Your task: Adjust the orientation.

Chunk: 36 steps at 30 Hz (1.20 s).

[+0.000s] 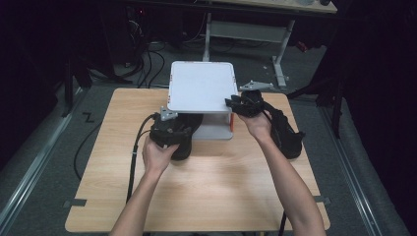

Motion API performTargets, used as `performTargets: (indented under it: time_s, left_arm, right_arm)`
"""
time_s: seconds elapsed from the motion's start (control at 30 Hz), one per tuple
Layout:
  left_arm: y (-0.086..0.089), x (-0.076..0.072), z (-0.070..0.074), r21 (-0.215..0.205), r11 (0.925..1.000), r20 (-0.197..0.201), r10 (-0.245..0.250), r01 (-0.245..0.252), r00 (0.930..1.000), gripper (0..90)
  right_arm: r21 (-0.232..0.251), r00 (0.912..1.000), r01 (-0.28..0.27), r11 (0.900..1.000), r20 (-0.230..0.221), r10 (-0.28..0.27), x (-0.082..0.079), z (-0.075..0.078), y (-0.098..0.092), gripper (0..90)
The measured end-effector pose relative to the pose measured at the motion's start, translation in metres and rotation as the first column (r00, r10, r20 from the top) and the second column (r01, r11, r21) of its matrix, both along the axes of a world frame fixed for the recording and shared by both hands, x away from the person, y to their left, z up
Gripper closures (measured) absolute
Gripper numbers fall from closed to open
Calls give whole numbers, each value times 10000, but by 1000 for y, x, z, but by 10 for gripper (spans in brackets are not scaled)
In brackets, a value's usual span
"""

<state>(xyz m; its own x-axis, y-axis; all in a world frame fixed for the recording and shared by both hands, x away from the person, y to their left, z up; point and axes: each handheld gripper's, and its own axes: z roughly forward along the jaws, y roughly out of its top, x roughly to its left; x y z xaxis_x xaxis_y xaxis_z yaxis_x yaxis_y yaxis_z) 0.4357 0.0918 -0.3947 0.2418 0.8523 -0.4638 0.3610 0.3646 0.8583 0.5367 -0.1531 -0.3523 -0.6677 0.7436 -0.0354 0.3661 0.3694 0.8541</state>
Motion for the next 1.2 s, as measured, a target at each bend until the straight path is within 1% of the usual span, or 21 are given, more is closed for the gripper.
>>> performTargets:
  time_s: [0.03, 0.07, 0.13, 0.2, 0.23, 0.3, 0.33, 0.37, 0.4, 0.43, 0.47, 0.53, 0.6, 0.63, 0.8, 0.83, 0.87, 0.93, 1.1, 1.13, 1.2]
  left_arm:
    - [0, 0, 0, 0, 10000, 0, 0, 0, 10000, 332]
    - [5, -8, -3, 110, 9996, -61, -240, 241, 9997, 327]
    - [8, -14, -8, 325, 9983, -137, -477, 481, 9988, 325]
    - [9, -15, -11, 399, 9977, -169, -549, 556, 9983, 328]
    - [9, -18, -17, 535, 9951, -297, -812, 828, 9963, 330]
    - [8, -18, -23, 754, 9920, -423, -980, 1009, 9943, 346]
    - [8, -18, -23, 754, 9920, -423, -980, 1009, 9943, 365]
    - [6, -16, -28, 968, 9886, -516, -1111, 1157, 9925, 399]
    - [5, -14, -30, 1015, 9869, -567, -1200, 1253, 9912, 467]
    - [4, -13, -32, 1229, 9844, -524, -1204, 1261, 9913, 570]
    - [2, -13, -35, 1499, 9793, -484, -1299, 1357, 9904, 651]
    - [-1, -12, -36, 1533, 9773, -472, -1406, 1462, 9889, 698]
    - [-2, -12, -35, 1538, 9770, -537, -1412, 1480, 9885, 712]
    - [-3, -10, -35, 1519, 9781, -575, -1353, 1426, 9891, 741]
    - [-4, -7, -35, 1341, 9826, -591, -1215, 1285, 9908, 778]
    - [-6, -6, -35, 1261, 9851, -523, -1115, 1173, 9924, 785]
    - [-7, -6, -35, 1320, 9858, -416, -992, 1039, 9942, 791]
    - [-11, -4, -36, 1448, 9873, 37, -661, 648, 9978, 808]
    - [-18, 1, -36, 1156, 9926, 239, -399, 369, 9989, 812]
    - [-19, 5, -35, 1132, 9935, 307, -161, 125, 9994, 813]
    - [-20, 8, -35, 1092, 9940, 316, -58, 23, 9995, 814]
  right_arm:
    - [0, 10000, 0, 10000, 0, 0, 0, 0, 0, 658]
    - [22, 10000, -2, 10000, -2, 2, 0, 0, 0, 658]
    - [66, 10000, -28, 10000, -11, 28, 0, 0, -1, 658]
    - [42, 10000, 10, 10000, -17, -10, 0, 0, 0, 658]
    - [21, 10000, 20, 10000, -16, -20, 0, 0, 0, 658]
    - [-3, 10000, 31, 10000, -32, -31, 0, 0, 0, 658]
    - [-7, 10000, 20, 10000, -23, -20, 0, 1, 0, 659]
    - [-13, 10000, 28, 10000, -35, -28, 1, 1, 0, 659]
    - [-31, 10000, 32, 10000, -61, -32, 1, 1, 1, 658]
    - [-57, 10000, 36, 10000, -73, -36, 1, 1, 1, 658]
    - [-95, 10000, 37, 9999, -75, -38, 1, 2, 1, 659]
    - [-156, 9999, 59, 9999, -120, -61, 1, 2, 2, 659]
    - [-186, 9999, 60, 9998, -139, -63, 1, 3, 2, 659]
    - [-234, 9999, 86, 9997, -144, -90, 1, 3, 3, 660]
    - [-309, 9999, 140, 9994, -85, -142, 0, 3, 4, 667]
    - [-286, 9999, 134, 9995, -96, -137, 0, 3, 4, 668]
    - [-291, 9999, 132, 9995, -105, -135, 0, 3, 4, 671]
    - [-358, 9993, 180, 9992, -331, -192, 2, 5, 5, 678]
    - [-589, 9984, 130, 9982, -537, -161, 3, 9, 7, 680]
    - [-516, 9986, 130, 9986, -505, -156, 3, 8, 6, 682]
    - [-503, 9984, 145, 9986, -530, -172, 3, 8, 6, 683]
